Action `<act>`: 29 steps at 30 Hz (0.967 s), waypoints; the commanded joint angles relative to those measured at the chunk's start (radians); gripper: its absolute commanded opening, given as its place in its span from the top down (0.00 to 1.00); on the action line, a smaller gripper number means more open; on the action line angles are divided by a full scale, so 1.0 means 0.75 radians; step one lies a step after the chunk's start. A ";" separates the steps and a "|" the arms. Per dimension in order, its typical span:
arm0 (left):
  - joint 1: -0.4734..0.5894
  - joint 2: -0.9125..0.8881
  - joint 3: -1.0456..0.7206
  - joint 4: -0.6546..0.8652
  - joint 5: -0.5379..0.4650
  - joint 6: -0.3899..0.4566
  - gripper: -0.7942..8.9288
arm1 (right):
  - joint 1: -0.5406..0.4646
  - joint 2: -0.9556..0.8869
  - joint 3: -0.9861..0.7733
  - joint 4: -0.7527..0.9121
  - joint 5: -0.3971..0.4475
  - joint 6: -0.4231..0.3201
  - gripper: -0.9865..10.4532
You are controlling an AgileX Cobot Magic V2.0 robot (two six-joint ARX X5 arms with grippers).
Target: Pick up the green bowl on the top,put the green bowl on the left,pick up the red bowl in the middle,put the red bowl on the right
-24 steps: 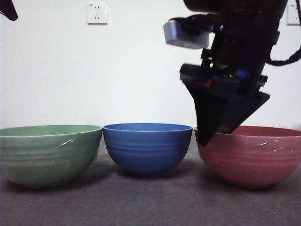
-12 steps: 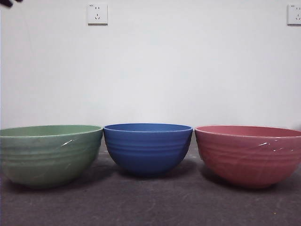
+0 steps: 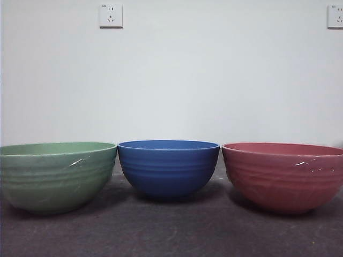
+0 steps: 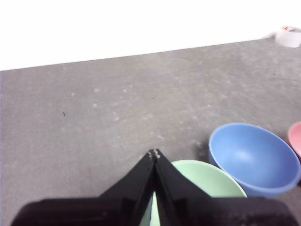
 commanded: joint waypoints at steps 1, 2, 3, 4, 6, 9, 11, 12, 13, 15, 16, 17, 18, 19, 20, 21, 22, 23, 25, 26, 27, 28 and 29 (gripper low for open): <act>0.004 -0.015 -0.005 -0.014 0.007 -0.031 0.92 | -0.005 -0.006 -0.002 0.028 0.005 0.028 0.91; 0.004 -0.014 -0.005 -0.021 0.004 -0.031 0.92 | -0.004 -0.006 -0.002 0.028 0.004 0.028 0.91; 0.004 -0.014 -0.005 -0.028 0.002 -0.031 0.92 | -0.004 -0.006 -0.002 0.027 0.004 0.028 0.91; 0.004 -0.014 -0.005 -0.037 0.002 -0.031 0.92 | -0.004 -0.006 -0.002 0.028 0.004 0.028 0.91; 0.004 -0.013 -0.005 -0.049 0.002 -0.031 0.92 | -0.004 -0.004 -0.002 0.027 0.003 0.028 0.91; 0.004 -0.013 -0.005 -0.061 0.002 -0.031 0.92 | -0.004 0.005 -0.002 0.027 0.004 0.028 0.91; 0.004 -0.013 -0.005 -0.070 0.002 -0.031 0.92 | -0.004 0.005 -0.002 0.026 0.004 0.028 0.91; 0.004 -0.013 -0.005 -0.073 0.002 -0.030 0.92 | -0.004 0.005 -0.002 0.026 0.004 0.028 0.91; 0.004 -0.013 -0.005 -0.076 0.002 -0.031 0.92 | -0.004 0.005 -0.002 0.026 0.004 0.028 0.91; 0.004 -0.013 -0.005 -0.076 0.002 -0.031 0.92 | -0.004 0.005 -0.002 0.026 0.004 0.028 0.91; -0.002 -0.016 -0.005 -0.077 0.003 -0.031 0.92 | -0.004 0.005 -0.002 0.026 0.004 0.028 0.91; -0.007 -0.040 -0.005 -0.091 -0.003 -0.031 0.92 | -0.004 0.005 -0.002 0.026 0.004 0.028 0.91; -0.005 -0.076 -0.005 -0.110 -0.004 -0.018 0.92 | -0.004 0.005 -0.002 0.024 0.004 0.028 0.91; -0.003 -0.109 -0.005 -0.127 -0.017 0.042 0.92 | -0.004 0.004 -0.002 0.023 0.004 0.028 0.91; 0.004 -0.157 -0.005 -0.153 -0.031 0.078 0.92 | -0.004 0.005 -0.002 0.023 0.004 0.028 0.91; 0.013 -0.209 -0.011 -0.179 -0.049 0.084 0.92 | -0.004 0.005 -0.002 0.022 0.004 0.028 0.91; 0.023 -0.252 -0.023 -0.183 -0.066 0.084 0.92 | -0.004 0.005 -0.002 0.021 0.004 0.028 0.91; 0.039 -0.301 -0.042 -0.179 -0.090 0.082 0.92 | -0.004 0.005 -0.002 0.019 0.004 0.028 0.91; 0.068 -0.377 -0.098 -0.140 -0.143 0.079 0.92 | -0.004 0.005 -0.002 0.018 0.004 0.028 0.91; 0.080 -0.403 -0.133 -0.109 -0.168 0.079 0.92 | -0.004 0.005 -0.002 0.018 0.004 0.028 0.91; 0.097 -0.434 -0.188 -0.058 -0.197 0.080 0.92 | -0.004 0.005 -0.002 0.018 0.004 0.028 0.91; 0.108 -0.456 -0.232 -0.021 -0.217 0.080 0.92 | -0.004 0.005 -0.002 0.018 0.004 0.028 0.91; 0.119 -0.479 -0.287 0.023 -0.225 0.079 0.92 | -0.004 0.005 -0.002 0.018 0.004 0.028 0.91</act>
